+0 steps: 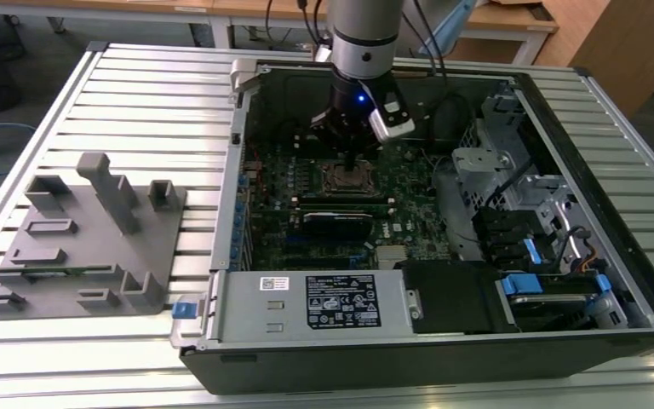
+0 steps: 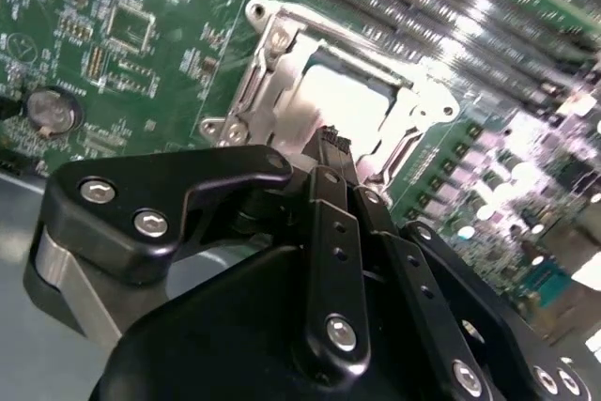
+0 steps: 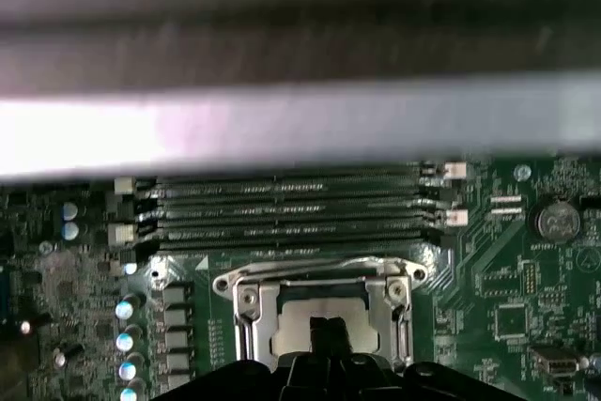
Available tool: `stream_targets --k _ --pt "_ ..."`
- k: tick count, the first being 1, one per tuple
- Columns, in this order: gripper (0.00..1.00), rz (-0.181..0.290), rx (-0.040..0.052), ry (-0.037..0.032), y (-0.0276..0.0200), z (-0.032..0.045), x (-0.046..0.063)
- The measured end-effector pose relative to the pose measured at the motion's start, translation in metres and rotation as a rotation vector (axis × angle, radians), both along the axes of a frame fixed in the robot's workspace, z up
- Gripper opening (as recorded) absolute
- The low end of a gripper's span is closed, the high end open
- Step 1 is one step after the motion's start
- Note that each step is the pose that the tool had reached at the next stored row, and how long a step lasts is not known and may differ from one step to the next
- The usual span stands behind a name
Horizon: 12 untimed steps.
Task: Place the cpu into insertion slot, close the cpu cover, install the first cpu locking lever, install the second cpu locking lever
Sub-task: 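Install the first cpu locking lever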
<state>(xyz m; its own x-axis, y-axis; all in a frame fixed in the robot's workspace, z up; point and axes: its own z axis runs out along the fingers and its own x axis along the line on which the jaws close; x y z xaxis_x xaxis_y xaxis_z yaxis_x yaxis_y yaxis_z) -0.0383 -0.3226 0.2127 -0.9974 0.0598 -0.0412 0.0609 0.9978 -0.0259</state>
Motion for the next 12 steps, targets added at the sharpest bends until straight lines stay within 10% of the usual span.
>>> stream_targets --k 12 --pt "0.1 0.019 0.0085 -0.0002 -0.006 0.0025 -0.0025"
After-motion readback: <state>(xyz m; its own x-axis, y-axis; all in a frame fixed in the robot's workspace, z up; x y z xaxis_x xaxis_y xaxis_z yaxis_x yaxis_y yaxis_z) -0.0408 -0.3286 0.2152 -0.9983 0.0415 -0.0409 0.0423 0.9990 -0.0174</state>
